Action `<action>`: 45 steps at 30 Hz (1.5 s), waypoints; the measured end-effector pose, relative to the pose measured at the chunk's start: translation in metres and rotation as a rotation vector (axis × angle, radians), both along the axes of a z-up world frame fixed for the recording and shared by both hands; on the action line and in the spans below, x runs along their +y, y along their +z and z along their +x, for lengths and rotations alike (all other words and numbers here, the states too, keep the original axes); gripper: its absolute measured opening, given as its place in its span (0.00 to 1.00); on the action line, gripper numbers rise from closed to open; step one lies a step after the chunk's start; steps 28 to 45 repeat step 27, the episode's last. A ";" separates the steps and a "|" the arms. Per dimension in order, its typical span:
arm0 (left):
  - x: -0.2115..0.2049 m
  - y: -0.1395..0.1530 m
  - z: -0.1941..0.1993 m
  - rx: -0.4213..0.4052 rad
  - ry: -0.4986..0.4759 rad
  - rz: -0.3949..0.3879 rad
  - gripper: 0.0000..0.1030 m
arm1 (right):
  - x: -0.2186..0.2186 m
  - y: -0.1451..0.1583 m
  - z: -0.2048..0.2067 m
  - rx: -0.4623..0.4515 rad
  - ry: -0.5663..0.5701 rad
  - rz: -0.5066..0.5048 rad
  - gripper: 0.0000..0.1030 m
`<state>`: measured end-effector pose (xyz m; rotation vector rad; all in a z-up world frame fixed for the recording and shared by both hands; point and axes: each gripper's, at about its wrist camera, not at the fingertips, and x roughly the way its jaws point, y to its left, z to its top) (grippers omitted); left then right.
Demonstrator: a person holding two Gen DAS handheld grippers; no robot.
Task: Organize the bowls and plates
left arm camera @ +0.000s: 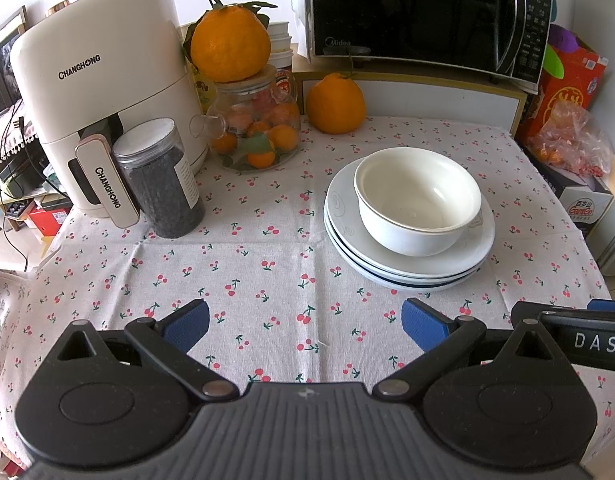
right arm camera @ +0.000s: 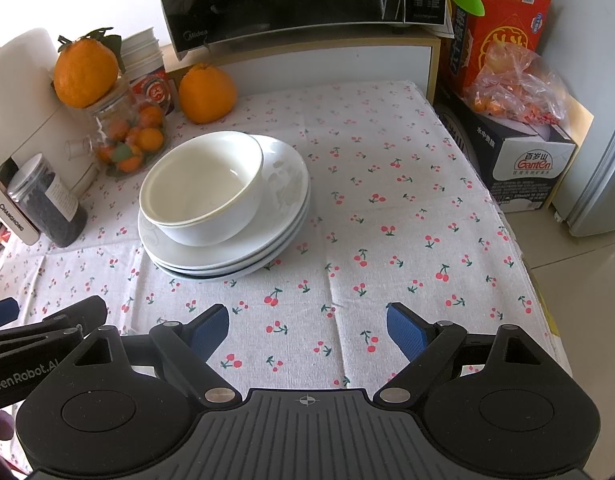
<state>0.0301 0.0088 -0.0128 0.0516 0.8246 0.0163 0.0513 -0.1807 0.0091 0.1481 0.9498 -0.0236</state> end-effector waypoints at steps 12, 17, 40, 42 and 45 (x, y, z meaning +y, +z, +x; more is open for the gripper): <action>0.001 0.000 0.001 0.006 -0.002 -0.002 1.00 | -0.001 0.000 0.000 0.003 -0.001 0.000 0.86; 0.001 0.000 0.001 0.007 -0.003 -0.002 1.00 | -0.001 -0.001 0.000 0.004 -0.002 0.001 0.86; -0.001 -0.003 0.001 0.018 -0.020 0.000 0.99 | -0.015 -0.010 0.005 0.019 -0.056 -0.014 0.87; -0.001 -0.003 0.001 0.018 -0.020 0.000 0.99 | -0.015 -0.010 0.005 0.019 -0.056 -0.014 0.87; -0.001 -0.003 0.001 0.018 -0.020 0.000 0.99 | -0.015 -0.010 0.005 0.019 -0.056 -0.014 0.87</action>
